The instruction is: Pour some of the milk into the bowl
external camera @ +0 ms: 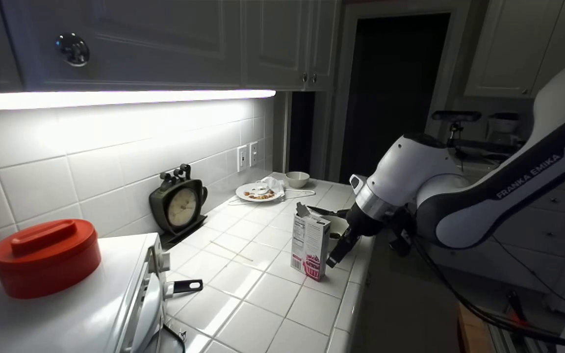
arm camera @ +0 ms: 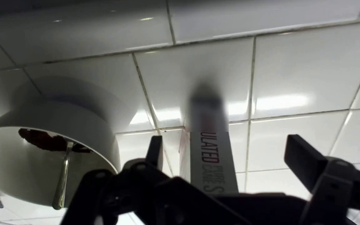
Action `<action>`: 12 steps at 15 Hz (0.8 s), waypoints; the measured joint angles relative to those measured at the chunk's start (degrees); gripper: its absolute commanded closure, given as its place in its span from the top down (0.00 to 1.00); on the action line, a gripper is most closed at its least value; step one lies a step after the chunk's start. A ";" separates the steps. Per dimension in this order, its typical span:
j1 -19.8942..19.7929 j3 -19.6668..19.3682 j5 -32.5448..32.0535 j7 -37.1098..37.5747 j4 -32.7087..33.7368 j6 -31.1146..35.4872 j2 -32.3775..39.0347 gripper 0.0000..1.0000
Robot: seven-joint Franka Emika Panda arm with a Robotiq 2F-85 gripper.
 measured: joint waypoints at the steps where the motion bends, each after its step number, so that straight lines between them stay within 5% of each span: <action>1: -2.18 1.30 -2.13 1.99 0.06 2.06 1.96 1.00; 6: -12.49 7.21 -14.00 11.36 1.37 6.55 7.55 1.00; 12: -16.08 10.63 -20.66 18.40 3.32 7.52 10.10 1.00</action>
